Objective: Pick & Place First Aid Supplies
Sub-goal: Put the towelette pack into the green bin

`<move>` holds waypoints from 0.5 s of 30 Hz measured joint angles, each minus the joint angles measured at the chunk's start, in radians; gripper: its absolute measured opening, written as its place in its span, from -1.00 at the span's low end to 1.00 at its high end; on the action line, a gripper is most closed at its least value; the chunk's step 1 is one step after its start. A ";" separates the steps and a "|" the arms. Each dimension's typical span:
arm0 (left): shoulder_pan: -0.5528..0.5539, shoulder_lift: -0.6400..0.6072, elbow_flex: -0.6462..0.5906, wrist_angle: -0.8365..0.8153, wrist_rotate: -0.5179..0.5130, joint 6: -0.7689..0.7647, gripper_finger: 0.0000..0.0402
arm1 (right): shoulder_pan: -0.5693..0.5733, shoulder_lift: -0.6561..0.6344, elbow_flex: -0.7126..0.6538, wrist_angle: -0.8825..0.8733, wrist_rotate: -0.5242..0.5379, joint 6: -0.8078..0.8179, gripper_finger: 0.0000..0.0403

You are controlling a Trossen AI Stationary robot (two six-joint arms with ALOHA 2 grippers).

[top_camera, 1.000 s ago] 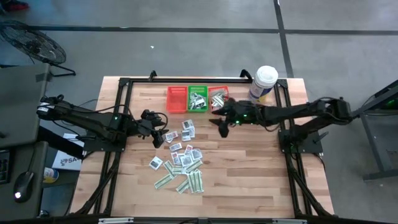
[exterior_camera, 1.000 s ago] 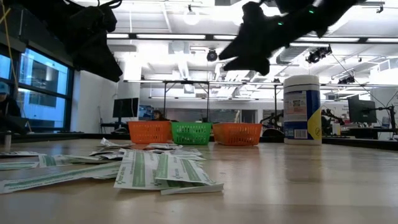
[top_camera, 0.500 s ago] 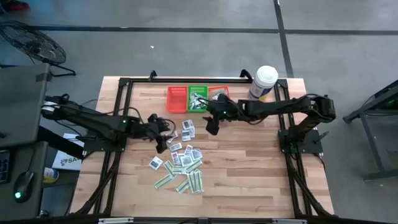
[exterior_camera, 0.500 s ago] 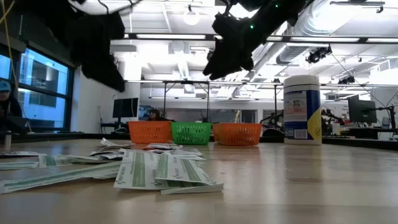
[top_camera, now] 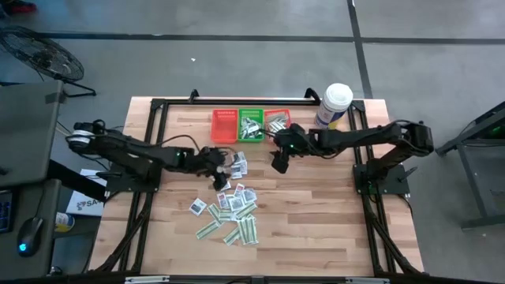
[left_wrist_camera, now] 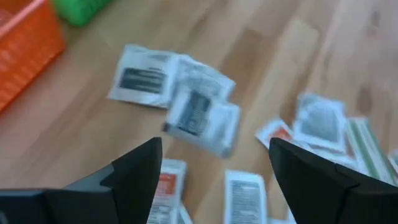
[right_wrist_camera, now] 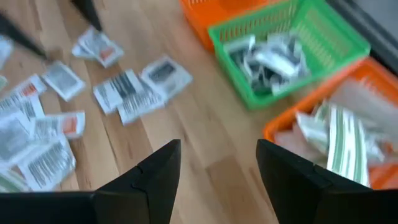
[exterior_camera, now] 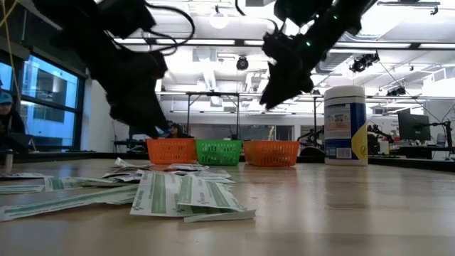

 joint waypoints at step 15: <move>0.137 0.167 0.185 -0.142 0.177 0.184 0.34 | 0.000 -0.237 -0.306 0.091 -0.015 0.128 0.02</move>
